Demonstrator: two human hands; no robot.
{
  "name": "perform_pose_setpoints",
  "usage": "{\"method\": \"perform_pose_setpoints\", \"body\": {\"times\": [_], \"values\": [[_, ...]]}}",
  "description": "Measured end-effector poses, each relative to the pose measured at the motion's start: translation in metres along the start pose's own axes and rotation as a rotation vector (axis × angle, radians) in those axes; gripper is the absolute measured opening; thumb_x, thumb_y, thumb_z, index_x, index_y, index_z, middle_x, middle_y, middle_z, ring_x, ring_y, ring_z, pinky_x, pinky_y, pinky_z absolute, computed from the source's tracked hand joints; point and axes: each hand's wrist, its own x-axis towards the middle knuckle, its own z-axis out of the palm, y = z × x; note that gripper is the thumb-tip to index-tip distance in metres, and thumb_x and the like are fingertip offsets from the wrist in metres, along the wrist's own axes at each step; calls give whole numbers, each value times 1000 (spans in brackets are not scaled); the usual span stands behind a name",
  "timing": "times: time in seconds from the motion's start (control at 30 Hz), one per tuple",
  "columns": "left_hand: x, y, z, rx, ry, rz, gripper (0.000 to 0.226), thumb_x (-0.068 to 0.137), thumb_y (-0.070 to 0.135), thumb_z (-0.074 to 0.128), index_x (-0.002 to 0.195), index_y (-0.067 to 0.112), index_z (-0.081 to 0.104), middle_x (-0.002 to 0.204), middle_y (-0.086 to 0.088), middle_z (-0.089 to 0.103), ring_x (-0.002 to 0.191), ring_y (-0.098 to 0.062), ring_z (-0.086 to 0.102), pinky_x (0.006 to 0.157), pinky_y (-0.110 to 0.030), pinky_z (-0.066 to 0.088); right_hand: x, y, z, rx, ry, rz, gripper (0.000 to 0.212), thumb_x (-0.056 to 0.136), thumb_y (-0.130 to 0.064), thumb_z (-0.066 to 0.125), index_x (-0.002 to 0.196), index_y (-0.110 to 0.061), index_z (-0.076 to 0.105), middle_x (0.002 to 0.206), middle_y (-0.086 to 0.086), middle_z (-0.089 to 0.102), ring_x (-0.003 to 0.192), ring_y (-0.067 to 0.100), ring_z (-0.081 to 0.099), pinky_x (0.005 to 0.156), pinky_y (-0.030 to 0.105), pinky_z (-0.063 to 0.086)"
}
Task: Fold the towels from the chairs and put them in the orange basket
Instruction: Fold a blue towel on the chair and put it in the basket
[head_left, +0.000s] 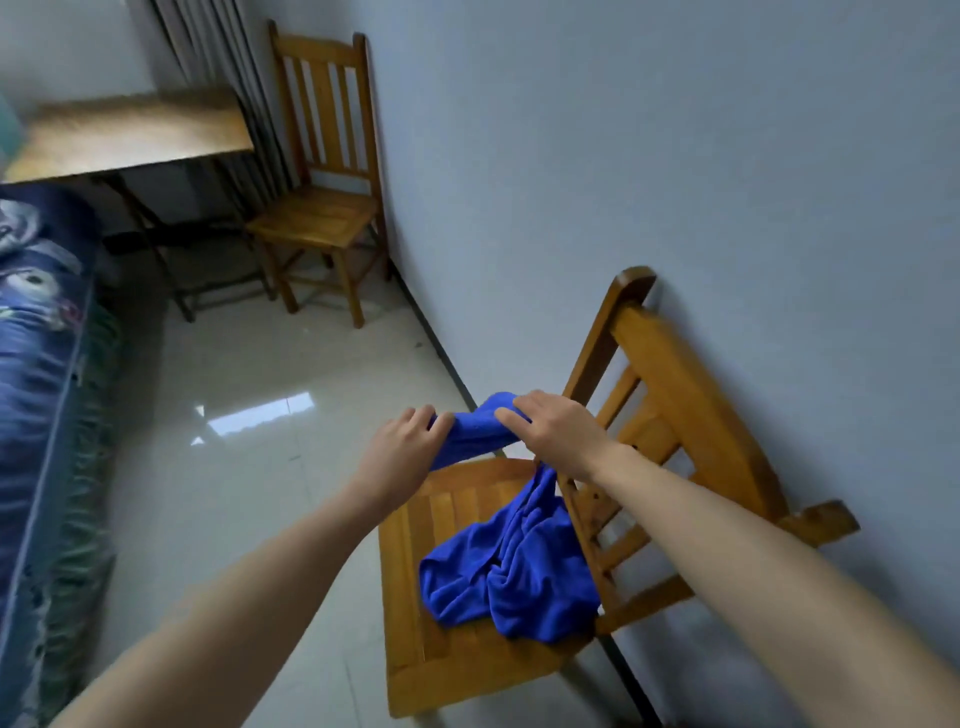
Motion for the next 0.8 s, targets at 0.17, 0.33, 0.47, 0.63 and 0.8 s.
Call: {"method": "perform_pose_setpoints", "body": {"times": [0.17,0.33,0.47,0.63,0.8], "values": [[42,10,-64,96,54,101,62,45,-2,84,99,8,55,74,-11,62,56,-26,59,38,-29,49,13,35,-62,-74,43,-26,53,60,5,77,102,-6,47,69,13,60,54,24,58,45,28,49],[72,18,-109,181,85,133,52,56,1,82,102,8,59,83,-10,64,62,-25,61,43,-32,52,16,62,-102,-191,64,-37,40,64,4,76,101,-3,62,74,13,62,59,24,60,46,29,52],[95,24,-139,196,146,144,40,70,3,74,107,7,58,89,-12,64,68,-26,62,50,-36,54,26,85,-130,-220,119,-52,44,66,3,77,104,-4,57,75,13,62,58,25,59,43,33,52],[112,29,-175,221,253,120,38,79,5,68,114,6,55,96,-13,64,76,-27,63,58,-37,55,50,107,-168,-272,189,-151,53,65,2,77,104,-7,43,74,13,62,57,23,59,42,28,51],[108,15,-200,253,302,95,41,66,1,79,102,5,60,81,-13,65,63,-26,63,46,-35,54,79,110,-183,-291,227,-228,53,67,0,77,105,-8,41,75,12,64,57,21,60,44,25,50]]}}
